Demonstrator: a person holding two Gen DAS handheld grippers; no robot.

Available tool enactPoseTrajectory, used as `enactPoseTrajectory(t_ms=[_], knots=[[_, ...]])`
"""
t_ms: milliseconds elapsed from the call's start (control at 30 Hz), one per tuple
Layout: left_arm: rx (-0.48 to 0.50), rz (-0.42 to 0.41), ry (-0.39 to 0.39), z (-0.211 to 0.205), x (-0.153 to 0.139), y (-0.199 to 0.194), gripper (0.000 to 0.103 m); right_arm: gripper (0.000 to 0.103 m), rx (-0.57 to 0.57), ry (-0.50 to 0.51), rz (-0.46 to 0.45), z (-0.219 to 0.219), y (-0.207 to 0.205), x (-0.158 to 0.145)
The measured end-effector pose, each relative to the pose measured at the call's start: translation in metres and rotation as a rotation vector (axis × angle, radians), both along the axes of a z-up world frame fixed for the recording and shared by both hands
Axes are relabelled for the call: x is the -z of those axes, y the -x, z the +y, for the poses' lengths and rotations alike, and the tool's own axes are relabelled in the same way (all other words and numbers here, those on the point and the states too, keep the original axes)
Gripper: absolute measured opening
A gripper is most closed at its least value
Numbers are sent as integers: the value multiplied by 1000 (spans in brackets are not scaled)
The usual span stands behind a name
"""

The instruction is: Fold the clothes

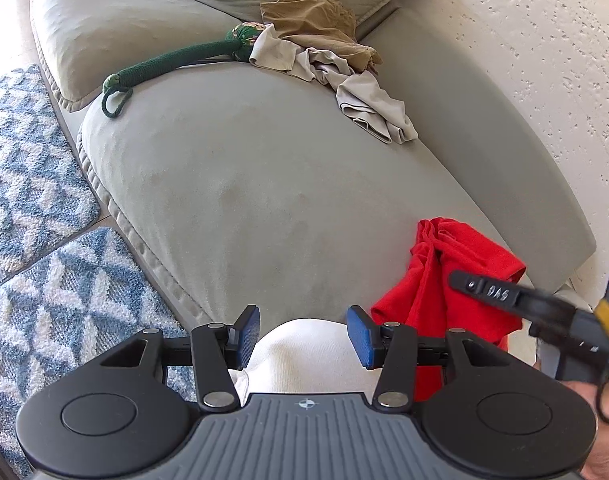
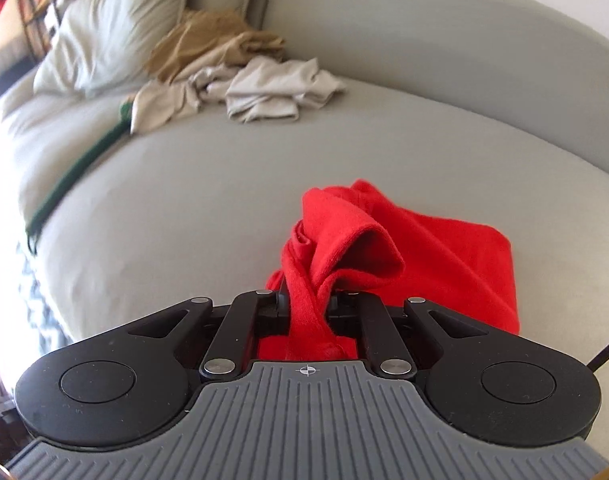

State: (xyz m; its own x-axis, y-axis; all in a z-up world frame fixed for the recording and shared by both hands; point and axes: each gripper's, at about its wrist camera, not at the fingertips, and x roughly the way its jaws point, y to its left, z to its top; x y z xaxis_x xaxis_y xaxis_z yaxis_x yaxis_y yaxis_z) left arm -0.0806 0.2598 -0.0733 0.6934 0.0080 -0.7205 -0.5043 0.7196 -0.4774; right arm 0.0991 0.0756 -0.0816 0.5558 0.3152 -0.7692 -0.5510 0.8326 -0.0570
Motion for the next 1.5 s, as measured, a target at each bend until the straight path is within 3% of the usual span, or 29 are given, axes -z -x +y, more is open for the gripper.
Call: enactPoseTrajectory(t_ms=[167, 267, 367, 500, 567, 600, 633, 733, 800, 900, 1033, 1100, 1167, 1233, 1267, 1300, 1333, 1433, 1500], knots=[[0, 4, 0, -1, -1, 0, 47, 11, -242, 349, -259, 27, 46, 14], [0, 1, -5, -1, -2, 0, 47, 10, -313, 425, -328, 30, 63, 7], [1, 2, -2, -1, -3, -2, 47, 10, -348, 452, -329, 31, 69, 2], [4, -3, -14, -5, -7, -2, 47, 13, -364, 442, -246, 35, 64, 8], [0, -5, -20, -4, -9, 1, 47, 26, -380, 395, -192, 34, 65, 7], [-5, -5, -21, -3, -9, 2, 47, 34, -413, 357, -168, 30, 69, 5], [-14, -4, -22, -1, -10, 3, 47, 34, -454, 316, -148, 25, 75, 1], [-41, -6, -27, 4, -12, 6, 47, 29, -592, 66, 44, -3, 91, -16], [-45, -5, -38, 5, -15, 8, 47, 29, -543, -75, 145, -31, 98, -28], [-19, 3, -50, 0, -17, 5, 47, 32, -394, -168, 161, -85, 102, -45], [97, -33, -58, -23, -21, -11, 46, 37, -152, -259, 170, -159, 100, -62], [174, -65, -77, -41, -26, -24, 45, 50, -47, -289, 157, -187, 98, -61], [266, -102, -100, -63, -29, -41, 43, 55, 23, -325, 169, -200, 88, -50], [384, -127, -121, -85, -31, -67, 33, 49, 65, -352, 168, -205, 77, -37], [432, -128, -135, -96, -29, -80, 32, 29, 70, -359, 158, -203, 70, -29], [463, -114, -168, -105, -26, -92, 23, 5, 75, -365, 148, -201, 63, -21], [492, -97, -205, -114, -22, -103, 10, 5, 64, -352, 132, -194, 56, -15], [502, 123, -401, -131, -1, -123, 6, 6, 34, -294, 106, -172, 37, 3], [527, 186, -409, -128, 8, -115, 6, 10, -1, -224, 153, -161, 30, 18]])
